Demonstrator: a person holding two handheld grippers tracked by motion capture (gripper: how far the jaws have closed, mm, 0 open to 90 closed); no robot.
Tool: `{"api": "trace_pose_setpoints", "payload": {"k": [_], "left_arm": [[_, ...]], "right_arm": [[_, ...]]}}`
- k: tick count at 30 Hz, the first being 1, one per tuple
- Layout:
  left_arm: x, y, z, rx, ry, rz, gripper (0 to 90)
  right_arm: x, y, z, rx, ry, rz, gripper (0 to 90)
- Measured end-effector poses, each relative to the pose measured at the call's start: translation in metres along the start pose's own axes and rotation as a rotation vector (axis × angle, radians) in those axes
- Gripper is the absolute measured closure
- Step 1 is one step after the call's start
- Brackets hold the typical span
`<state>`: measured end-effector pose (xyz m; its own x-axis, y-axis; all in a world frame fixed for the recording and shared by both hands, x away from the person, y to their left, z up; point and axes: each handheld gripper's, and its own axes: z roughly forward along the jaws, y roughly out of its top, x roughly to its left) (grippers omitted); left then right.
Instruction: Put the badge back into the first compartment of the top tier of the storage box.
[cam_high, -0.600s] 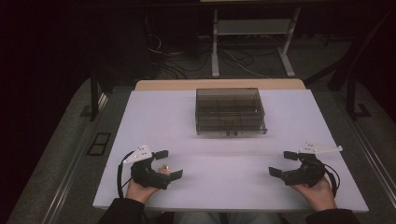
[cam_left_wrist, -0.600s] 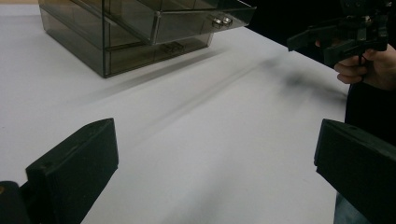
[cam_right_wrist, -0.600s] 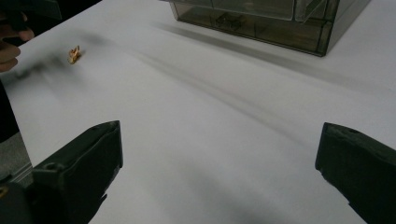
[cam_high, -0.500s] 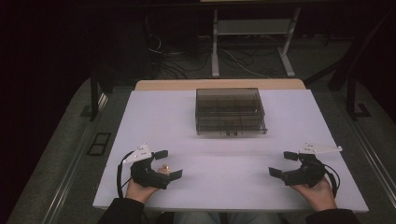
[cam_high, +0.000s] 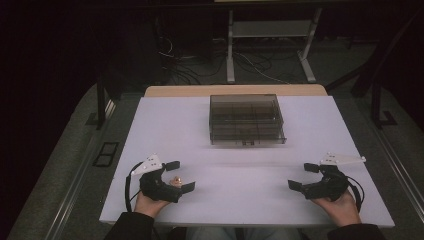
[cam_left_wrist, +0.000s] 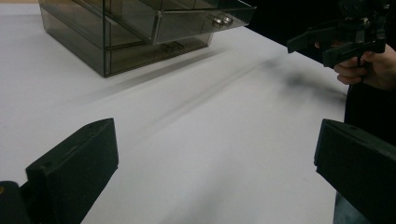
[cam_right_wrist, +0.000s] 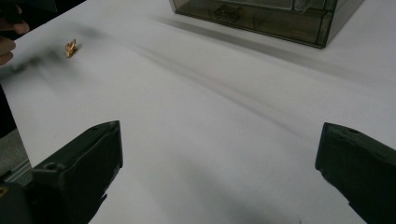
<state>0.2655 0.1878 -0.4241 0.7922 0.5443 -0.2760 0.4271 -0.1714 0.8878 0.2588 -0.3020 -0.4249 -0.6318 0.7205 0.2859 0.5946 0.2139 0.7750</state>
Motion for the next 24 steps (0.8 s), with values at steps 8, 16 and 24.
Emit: {"api": "trace_pose_setpoints", "payload": {"k": [8, 16, 24], "left_arm": [[-0.001, 0.001, 0.0, 0.001, 0.0, 0.002, 0.0], [-0.003, 0.003, -0.001, 0.008, 0.005, 0.001, 0.0], [-0.001, 0.011, -0.009, 0.016, 0.011, -0.018, 0.0]], "right_arm": [[0.0, 0.0, -0.001, 0.008, 0.003, 0.003, 0.1], [0.0, -0.001, 0.0, 0.018, 0.002, 0.004, 0.2], [-0.002, -0.001, 0.001, 0.028, -0.001, -0.007, 0.1]]}}
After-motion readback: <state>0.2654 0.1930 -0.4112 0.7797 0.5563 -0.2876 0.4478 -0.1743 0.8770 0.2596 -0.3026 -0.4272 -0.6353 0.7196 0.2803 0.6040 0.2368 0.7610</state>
